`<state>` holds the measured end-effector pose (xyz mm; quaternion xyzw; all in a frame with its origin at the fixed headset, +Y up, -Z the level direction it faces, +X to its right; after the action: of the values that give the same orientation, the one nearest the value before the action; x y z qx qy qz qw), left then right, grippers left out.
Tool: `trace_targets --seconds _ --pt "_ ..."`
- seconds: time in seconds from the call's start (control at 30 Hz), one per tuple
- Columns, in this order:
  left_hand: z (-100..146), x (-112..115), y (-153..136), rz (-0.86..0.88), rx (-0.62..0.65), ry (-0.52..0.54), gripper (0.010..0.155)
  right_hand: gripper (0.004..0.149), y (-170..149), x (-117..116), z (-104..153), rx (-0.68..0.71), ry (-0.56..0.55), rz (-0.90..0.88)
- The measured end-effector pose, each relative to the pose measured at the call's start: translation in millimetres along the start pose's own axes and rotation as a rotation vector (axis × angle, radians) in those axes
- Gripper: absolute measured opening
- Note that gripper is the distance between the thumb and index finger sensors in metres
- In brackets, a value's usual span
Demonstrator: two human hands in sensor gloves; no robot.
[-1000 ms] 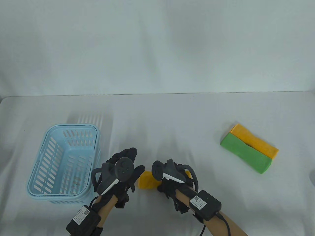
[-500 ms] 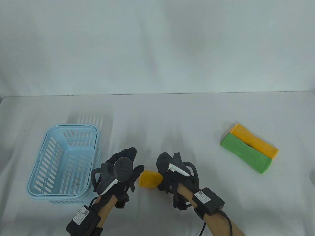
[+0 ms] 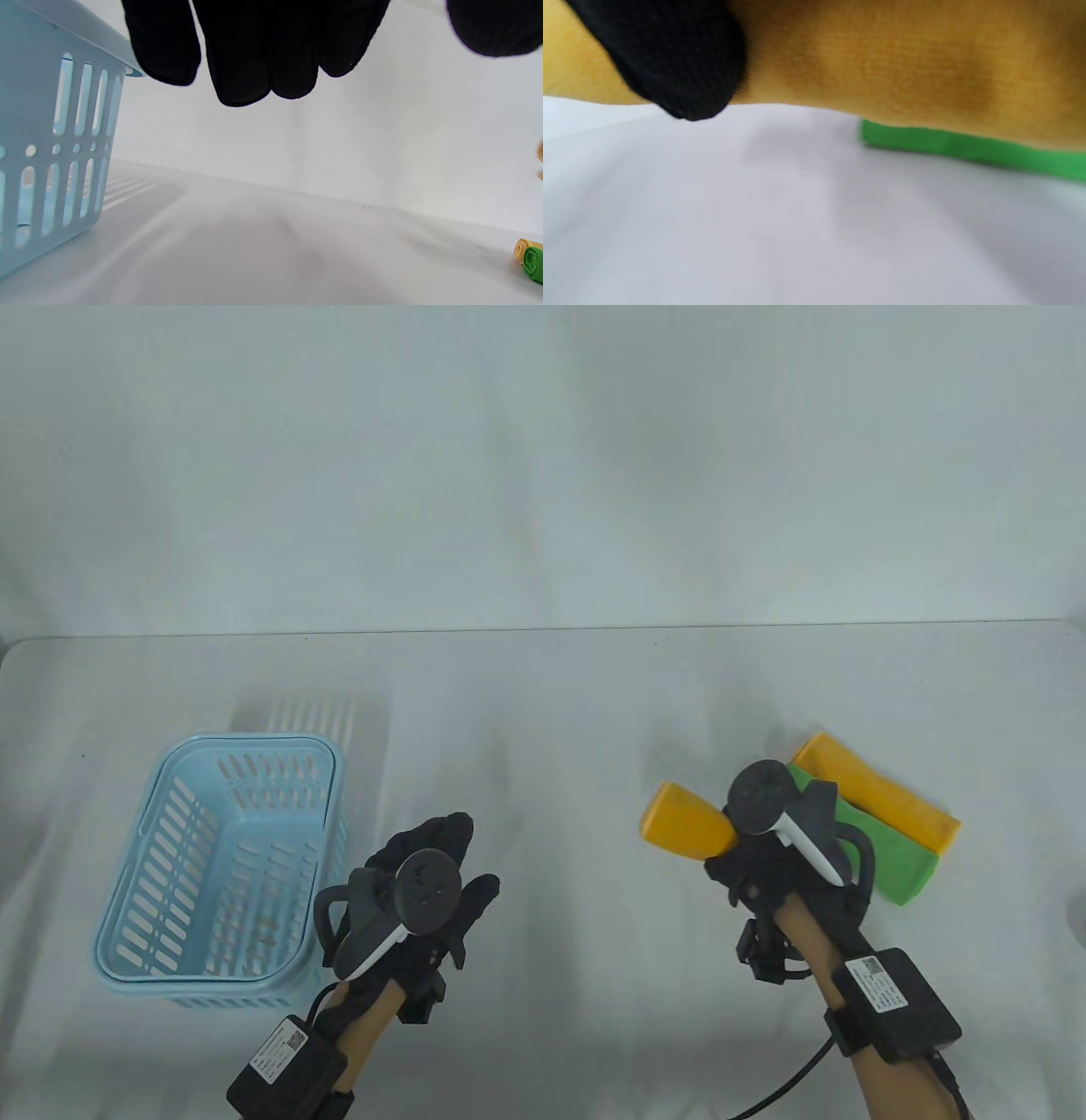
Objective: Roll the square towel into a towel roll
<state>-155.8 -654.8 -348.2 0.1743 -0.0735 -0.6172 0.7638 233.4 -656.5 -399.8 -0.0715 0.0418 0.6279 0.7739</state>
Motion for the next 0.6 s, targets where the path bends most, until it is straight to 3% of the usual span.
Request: trace_targets --seconds 0.2,0.33,0.6 --pt "-1.8 4.8 2.9 -0.009 0.008 -0.018 0.08 0.066 -61.8 -32.5 -18.6 -0.189 -0.036 0.106" --pt "-1.0 4.8 2.5 -0.009 0.002 -0.016 0.08 0.066 -76.4 -58.4 -28.1 -0.238 -0.064 0.203" --pt "-3.2 9.4 1.5 -0.014 0.0 -0.035 0.079 0.071 -84.0 -70.8 -32.8 -0.263 -0.072 0.243"
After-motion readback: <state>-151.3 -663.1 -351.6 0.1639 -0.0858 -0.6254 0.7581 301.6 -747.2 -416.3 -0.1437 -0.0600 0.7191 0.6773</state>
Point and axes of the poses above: the tracker on the back of each hand, its own y axis roughly to the thumb side, its own z axis roughly from the fingertips to the wrist, x = y × z, the point moved 4 cm from there along -z, roughly from the wrist to the fingertips, and after that the axes turned 13 degrees about x, right-handed, at the moved point
